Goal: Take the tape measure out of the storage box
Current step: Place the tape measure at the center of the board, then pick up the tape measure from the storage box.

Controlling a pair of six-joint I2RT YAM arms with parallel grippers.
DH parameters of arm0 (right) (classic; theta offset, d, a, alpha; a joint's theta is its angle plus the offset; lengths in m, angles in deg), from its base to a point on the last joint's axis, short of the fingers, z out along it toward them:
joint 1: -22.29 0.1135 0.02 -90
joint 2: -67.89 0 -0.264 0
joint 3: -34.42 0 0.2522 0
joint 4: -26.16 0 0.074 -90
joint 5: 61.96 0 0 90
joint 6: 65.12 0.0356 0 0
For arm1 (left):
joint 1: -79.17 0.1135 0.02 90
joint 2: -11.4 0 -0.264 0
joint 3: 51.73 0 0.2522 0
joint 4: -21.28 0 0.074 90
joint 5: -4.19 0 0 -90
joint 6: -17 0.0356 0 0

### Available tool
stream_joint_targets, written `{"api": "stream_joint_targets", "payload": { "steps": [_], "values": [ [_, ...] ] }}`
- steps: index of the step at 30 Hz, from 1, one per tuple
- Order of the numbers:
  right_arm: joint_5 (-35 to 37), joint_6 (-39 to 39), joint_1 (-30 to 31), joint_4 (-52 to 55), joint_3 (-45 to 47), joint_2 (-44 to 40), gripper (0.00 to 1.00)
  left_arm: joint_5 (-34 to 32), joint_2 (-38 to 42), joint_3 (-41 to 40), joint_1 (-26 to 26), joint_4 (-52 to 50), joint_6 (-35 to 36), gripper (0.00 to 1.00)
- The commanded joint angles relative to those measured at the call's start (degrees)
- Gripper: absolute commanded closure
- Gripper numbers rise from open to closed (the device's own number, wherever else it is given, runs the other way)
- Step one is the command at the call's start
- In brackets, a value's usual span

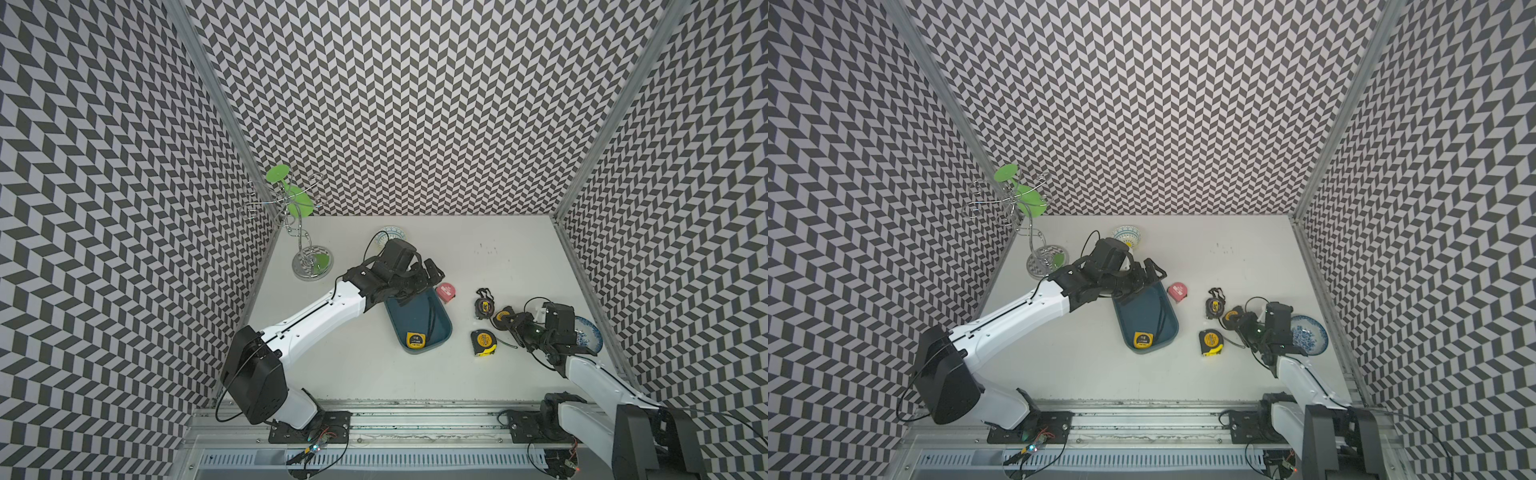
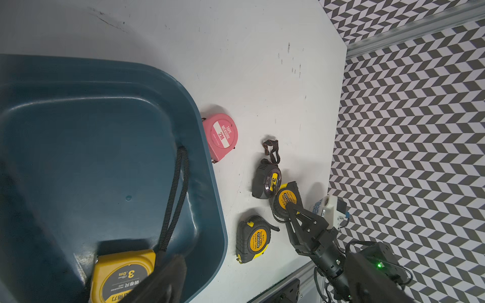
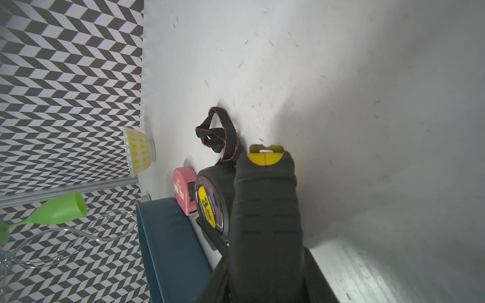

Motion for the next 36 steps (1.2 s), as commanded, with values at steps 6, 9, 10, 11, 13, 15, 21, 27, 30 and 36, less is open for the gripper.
{"api": "stream_joint_targets", "payload": {
  "steps": [6,9,10,11,13,15,21,27,30,36],
  "values": [
    [-0.6,-3.0,-0.2,4.1,-1.3,-3.3,0.39,-0.4,1.8,-1.3,0.0,-1.0,2.5,0.0],
    [-0.1,-3.9,-0.3,6.8,-1.8,-4.2,0.34,-0.3,1.8,-1.7,0.0,-1.1,2.8,0.0],
    [0.2,-4.1,-0.2,7.9,-2.0,-4.5,0.32,-0.2,1.8,-1.8,0.0,-1.3,2.9,0.0],
    [0.5,-4.5,-0.1,8.9,-2.3,-4.7,0.32,-0.2,1.7,-1.9,0.0,-1.4,3.1,0.0],
    [1.0,-4.8,-0.1,10.9,-2.9,-5.3,0.29,-0.1,1.5,-1.9,-0.1,-1.9,3.9,0.0],
    [1.3,-5.3,0.0,12.6,-3.4,-5.9,0.27,-0.1,1.0,-1.6,-0.1,-2.8,5.2,0.0],
    [3.1,-7.1,1.1,18.1,-6.5,-7.9,0.18,-1.6,-2.7,1.8,-0.7,-9.3,13.7,0.0],
    [4.4,-7.8,2.2,21.7,-9.6,-10.0,0.1,-5.7,-7.1,5.5,-2.5,-17.2,25.8,0.0],
    [4.6,-8.1,2.6,22.7,-10.6,-10.5,0.07,-9.5,-9.3,6.9,-3.9,-21.6,29.5,0.0],
    [4.2,-8.0,3.6,24.2,-12.7,-10.9,0.0,-16.2,-13.2,9.6,-7.9,-28.6,32.3,0.0]
  ]
}}
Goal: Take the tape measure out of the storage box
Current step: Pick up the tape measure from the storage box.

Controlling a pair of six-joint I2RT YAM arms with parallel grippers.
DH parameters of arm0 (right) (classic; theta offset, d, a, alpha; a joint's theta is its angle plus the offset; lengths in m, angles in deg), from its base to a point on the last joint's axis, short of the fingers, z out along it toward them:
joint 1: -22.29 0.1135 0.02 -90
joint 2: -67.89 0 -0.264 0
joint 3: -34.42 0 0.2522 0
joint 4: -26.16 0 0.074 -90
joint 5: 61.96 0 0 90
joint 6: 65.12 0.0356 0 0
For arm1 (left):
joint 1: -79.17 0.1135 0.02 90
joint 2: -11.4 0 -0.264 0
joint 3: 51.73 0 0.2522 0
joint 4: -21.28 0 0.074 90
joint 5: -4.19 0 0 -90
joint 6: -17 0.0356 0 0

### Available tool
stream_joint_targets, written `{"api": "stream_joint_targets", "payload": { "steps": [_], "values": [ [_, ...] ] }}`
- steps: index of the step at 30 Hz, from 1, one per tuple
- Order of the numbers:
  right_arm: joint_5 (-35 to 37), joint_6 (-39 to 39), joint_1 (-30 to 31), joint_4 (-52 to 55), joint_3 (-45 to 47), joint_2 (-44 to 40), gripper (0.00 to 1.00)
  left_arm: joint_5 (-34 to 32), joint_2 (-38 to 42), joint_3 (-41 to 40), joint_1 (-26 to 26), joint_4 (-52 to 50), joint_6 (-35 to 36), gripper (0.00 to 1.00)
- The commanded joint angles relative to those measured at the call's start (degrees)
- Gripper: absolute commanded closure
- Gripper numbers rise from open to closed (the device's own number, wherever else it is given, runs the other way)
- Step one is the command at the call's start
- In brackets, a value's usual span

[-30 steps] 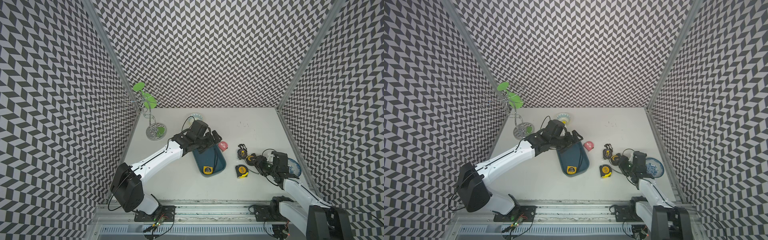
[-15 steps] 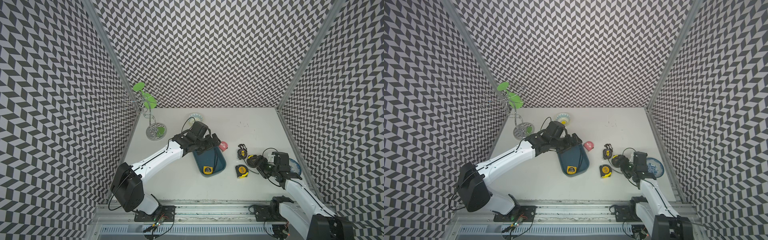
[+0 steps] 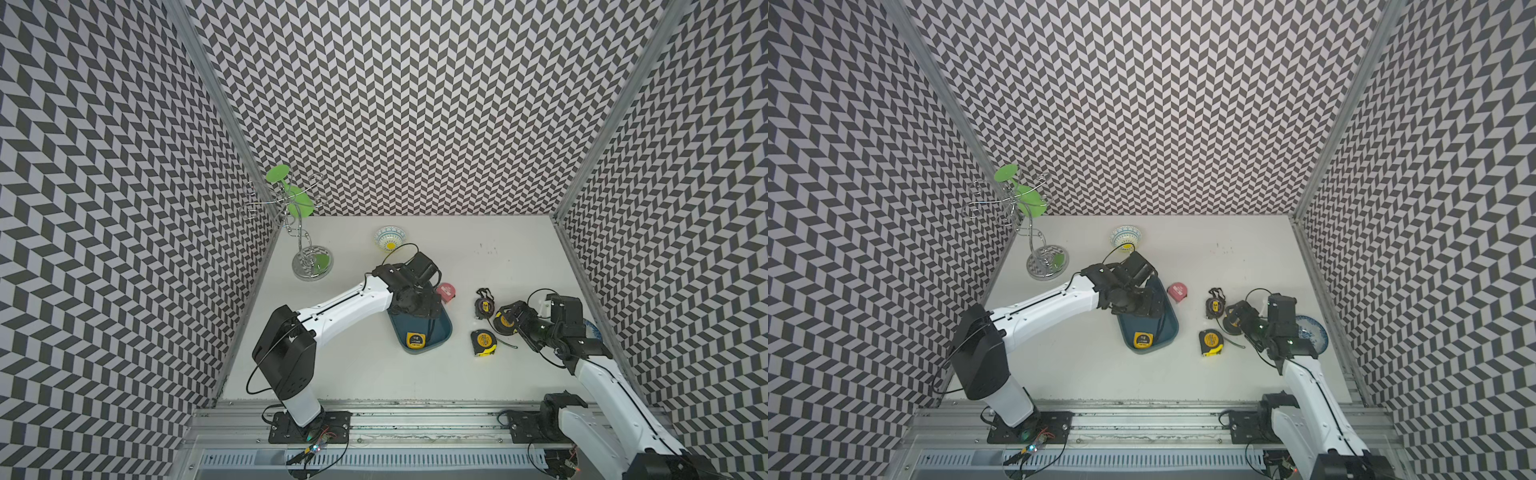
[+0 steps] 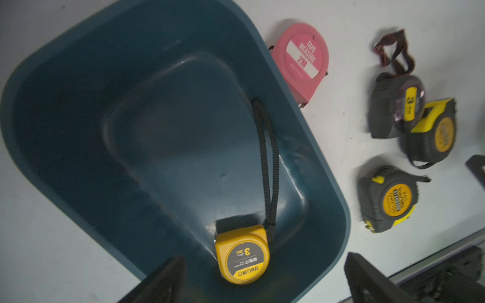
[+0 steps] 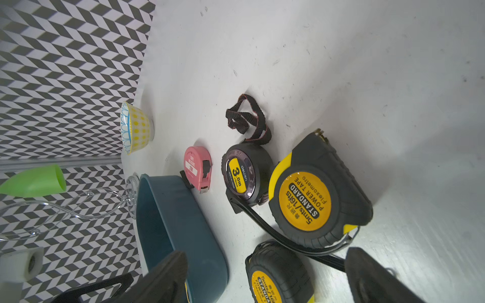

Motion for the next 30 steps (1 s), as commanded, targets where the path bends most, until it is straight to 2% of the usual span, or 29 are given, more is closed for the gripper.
{"api": "stream_joint_targets", "payload": {
  "steps": [1,8,23,30],
  "values": [
    [0.6,-0.5,0.9,0.9,-2.5,-1.0,0.0,-5.5,-2.0,2.6,-2.4,-6.6,4.0,0.0],
    [-0.6,-0.6,1.8,3.1,-6.0,-0.8,0.0,-6.1,-6.4,4.2,-5.5,-10.2,4.0,0.0],
    [-2.1,0.0,3.4,4.2,-8.4,-2.6,0.0,-4.5,-14.8,7.1,-5.8,-11.3,5.6,0.0],
    [-2.5,-0.4,3.6,4.0,-9.2,-2.3,0.0,-2.2,-16.0,6.2,-5.6,-10.8,4.8,0.0]
  ]
}}
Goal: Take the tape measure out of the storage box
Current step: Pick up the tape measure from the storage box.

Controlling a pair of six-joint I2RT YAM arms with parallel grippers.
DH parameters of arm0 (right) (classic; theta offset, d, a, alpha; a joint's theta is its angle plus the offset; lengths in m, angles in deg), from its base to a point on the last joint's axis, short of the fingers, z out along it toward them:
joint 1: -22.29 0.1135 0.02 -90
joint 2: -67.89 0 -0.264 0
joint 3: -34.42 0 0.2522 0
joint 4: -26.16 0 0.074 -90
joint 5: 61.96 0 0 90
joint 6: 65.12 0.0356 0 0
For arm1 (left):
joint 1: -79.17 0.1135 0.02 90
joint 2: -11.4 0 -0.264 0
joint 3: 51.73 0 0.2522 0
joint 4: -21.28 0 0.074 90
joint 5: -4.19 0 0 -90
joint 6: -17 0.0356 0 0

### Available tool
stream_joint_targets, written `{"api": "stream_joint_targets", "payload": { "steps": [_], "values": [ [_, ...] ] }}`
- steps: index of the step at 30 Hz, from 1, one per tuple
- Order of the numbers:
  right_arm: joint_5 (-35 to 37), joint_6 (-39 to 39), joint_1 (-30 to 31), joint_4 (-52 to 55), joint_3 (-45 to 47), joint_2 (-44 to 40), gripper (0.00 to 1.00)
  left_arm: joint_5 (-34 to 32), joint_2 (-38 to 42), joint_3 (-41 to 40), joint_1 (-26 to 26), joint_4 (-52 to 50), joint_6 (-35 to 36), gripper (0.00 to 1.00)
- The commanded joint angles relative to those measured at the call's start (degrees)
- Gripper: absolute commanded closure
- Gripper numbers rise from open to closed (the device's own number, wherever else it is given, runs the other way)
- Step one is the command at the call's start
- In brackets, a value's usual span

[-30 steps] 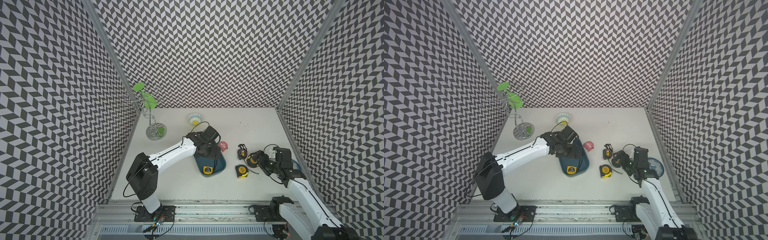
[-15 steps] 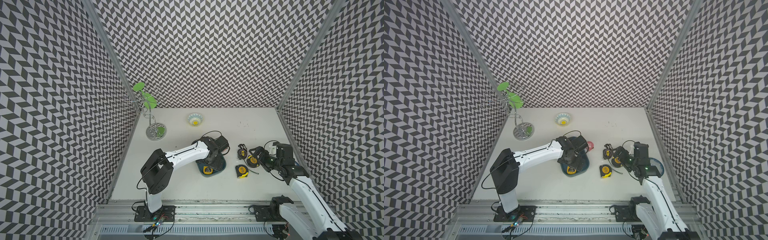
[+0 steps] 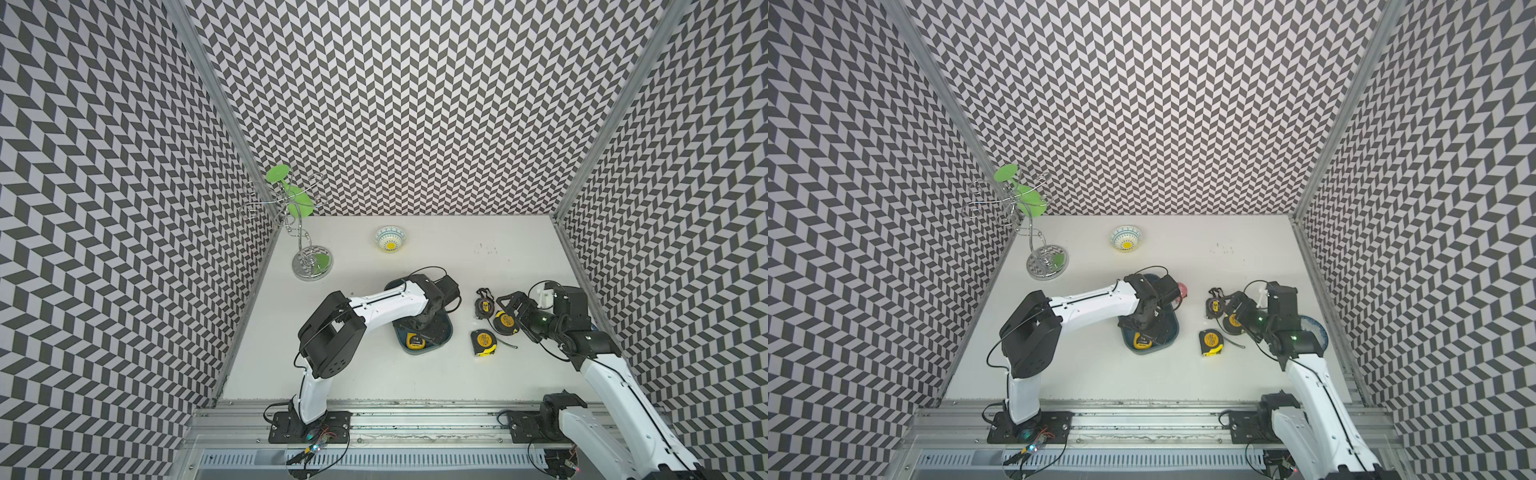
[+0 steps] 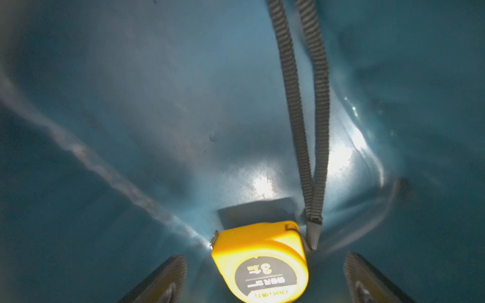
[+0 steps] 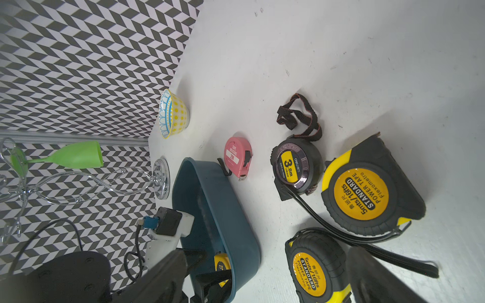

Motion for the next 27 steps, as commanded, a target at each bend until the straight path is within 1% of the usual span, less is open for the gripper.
{"api": "stream_joint_targets", "payload": {
  "steps": [1,10,15,22,27],
  "values": [
    [-0.5,-0.3,0.5,-1.2,-1.6,-0.4,0.0,1.8,-1.3,0.3,-0.1,-0.2,-0.1,0.0],
    [-0.2,0.5,1.1,-3.1,-2.1,1.0,0.0,3.0,-3.0,-0.8,0.0,1.9,-0.6,0.01],
    [0.0,1.2,1.4,-4.1,-1.7,1.7,0.0,3.0,-2.9,-1.9,0.2,2.9,-1.0,0.07],
    [0.0,1.6,1.9,-4.9,-1.4,2.4,0.01,3.4,-2.3,-3.1,0.3,4.1,-2.3,0.21],
    [-0.1,1.9,2.0,-5.2,-1.2,2.4,0.0,2.4,-2.0,-2.7,0.5,4.4,-3.0,0.36]
  ]
}}
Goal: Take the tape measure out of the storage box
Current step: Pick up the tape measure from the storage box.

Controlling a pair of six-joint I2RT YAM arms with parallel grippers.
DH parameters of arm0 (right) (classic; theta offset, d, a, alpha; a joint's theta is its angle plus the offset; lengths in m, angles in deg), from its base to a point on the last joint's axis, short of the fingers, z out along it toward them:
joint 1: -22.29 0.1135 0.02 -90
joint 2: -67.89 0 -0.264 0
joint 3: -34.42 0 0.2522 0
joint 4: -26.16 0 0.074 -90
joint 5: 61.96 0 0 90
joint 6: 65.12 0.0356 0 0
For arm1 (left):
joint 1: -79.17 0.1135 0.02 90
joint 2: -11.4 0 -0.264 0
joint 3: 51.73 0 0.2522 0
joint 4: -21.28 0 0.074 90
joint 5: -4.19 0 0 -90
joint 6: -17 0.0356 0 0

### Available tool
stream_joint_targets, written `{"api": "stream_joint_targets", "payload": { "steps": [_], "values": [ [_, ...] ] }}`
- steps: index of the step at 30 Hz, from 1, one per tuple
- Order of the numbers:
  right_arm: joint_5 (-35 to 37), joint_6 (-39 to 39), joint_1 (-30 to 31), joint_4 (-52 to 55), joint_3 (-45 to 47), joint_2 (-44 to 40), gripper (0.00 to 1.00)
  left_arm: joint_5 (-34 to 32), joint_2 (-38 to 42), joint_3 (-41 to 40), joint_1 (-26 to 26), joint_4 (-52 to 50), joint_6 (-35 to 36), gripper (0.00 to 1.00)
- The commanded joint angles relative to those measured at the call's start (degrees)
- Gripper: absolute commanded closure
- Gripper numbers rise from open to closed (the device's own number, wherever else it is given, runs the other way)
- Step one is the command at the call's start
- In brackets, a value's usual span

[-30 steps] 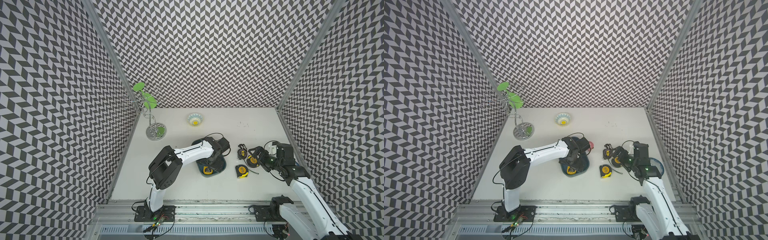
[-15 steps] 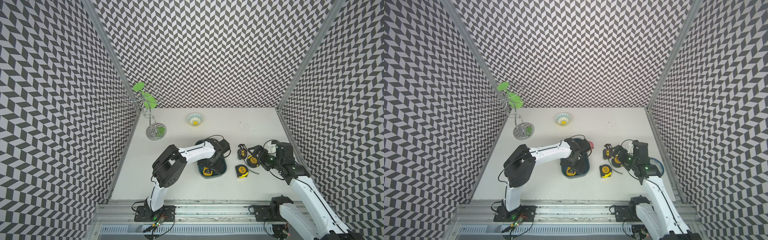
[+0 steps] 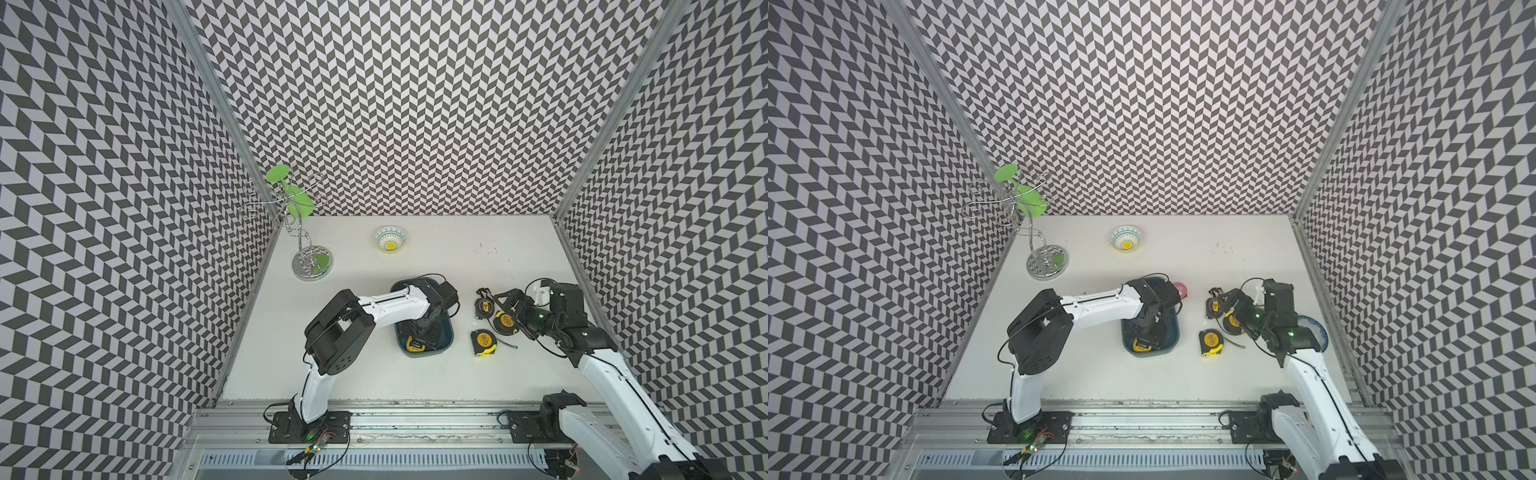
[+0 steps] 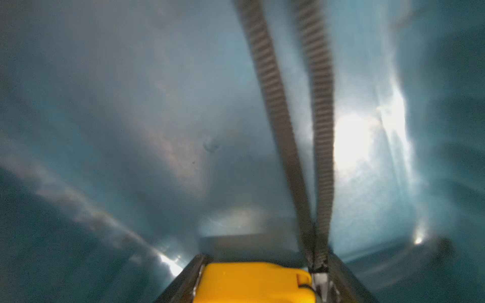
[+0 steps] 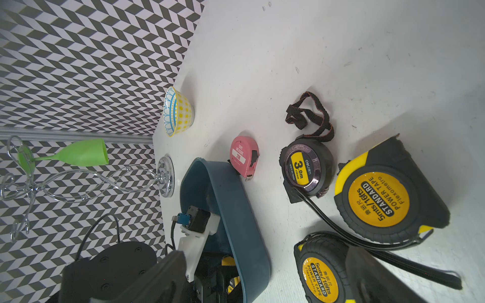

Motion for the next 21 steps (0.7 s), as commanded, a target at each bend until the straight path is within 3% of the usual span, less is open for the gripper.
{"api": "stream_joint_targets", "payload": {
  "steps": [1,9,13,16,21],
  "values": [
    [0.0,0.2,0.5,-2.9,-0.7,0.1,0.0,-0.6,0.7,0.5,0.5,1.0,-0.9,0.38],
    [-0.2,0.5,0.5,-3.2,-0.3,-0.2,0.0,-3.6,0.2,3.1,2.4,0.5,-0.7,0.57],
    [-0.5,0.4,0.4,-3.8,-0.3,-0.1,0.0,-4.5,0.7,5.1,4.7,0.4,-0.7,0.71],
    [-0.9,0.3,0.6,-4.4,-0.1,0.1,0.0,-4.0,1.6,6.3,6.4,0.5,-1.0,0.81],
    [-1.1,0.5,1.5,-5.4,-0.1,0.4,0.0,-1.3,3.5,7.3,8.4,1.1,-1.9,0.89]
  ]
}}
